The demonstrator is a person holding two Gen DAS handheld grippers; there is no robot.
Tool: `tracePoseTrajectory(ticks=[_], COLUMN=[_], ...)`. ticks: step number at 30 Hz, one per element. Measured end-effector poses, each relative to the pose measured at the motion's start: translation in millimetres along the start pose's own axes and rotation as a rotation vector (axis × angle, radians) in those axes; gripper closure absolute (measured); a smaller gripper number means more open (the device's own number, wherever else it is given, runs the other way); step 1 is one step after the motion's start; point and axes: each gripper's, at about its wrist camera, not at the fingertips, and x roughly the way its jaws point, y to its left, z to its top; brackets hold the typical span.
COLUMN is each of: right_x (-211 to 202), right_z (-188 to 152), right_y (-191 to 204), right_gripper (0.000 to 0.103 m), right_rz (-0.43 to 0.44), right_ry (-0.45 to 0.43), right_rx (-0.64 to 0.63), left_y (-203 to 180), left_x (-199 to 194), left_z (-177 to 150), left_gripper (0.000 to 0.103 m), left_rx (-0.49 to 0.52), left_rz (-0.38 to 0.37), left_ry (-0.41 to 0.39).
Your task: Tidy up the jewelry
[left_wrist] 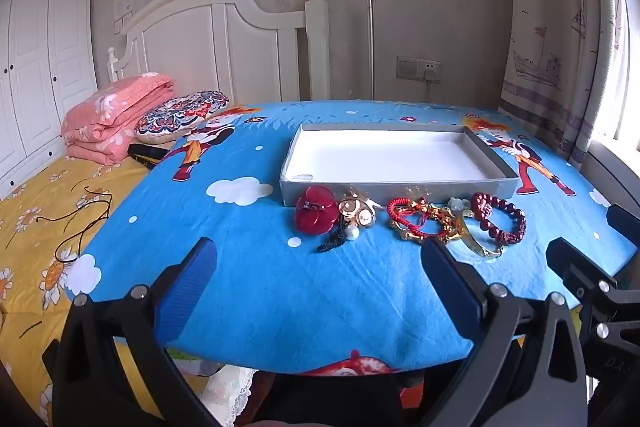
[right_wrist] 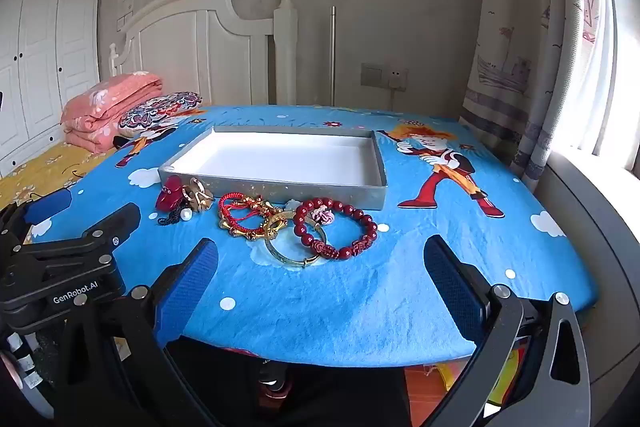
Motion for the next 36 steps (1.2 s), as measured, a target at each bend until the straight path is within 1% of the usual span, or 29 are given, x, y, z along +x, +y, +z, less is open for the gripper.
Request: tracePoseTrajectory(ticks=[3, 25, 33, 34, 36], right_x=[0.7, 3.5, -0.9, 2.6, 1.1], right_z=[0.0, -0.3, 0.1, 0.7, 0.3], right_y=[0.2, -3.1, 2.4, -5.5, -4.5], right_gripper=[0.007, 0.007, 0.007, 0.007, 0.007], right_rz=[-0.001, 0.0, 0.005, 0.008, 0.008], right_ry=[0.012, 0.015, 0.018, 0.021, 0.021], right_rx=[-0.002, 0.004, 0.004, 0.006, 0.006], left_y=[-0.6, -1.0, -1.2, -1.2, -1.2], left_x=[0.0, -0.1, -3.7, -4.3, -5.9], left_z=[0.0, -0.2, -2.3, -2.8, -3.7], left_gripper=[0.004, 0.004, 0.004, 0.004, 0.004], left_rx=[0.011, 0.011, 0.009, 0.008, 0.008], left_rz=[0.008, 0.011, 0.013, 0.013, 0.013], left_ry=[0.001, 0.0, 0.002, 0.003, 0.003])
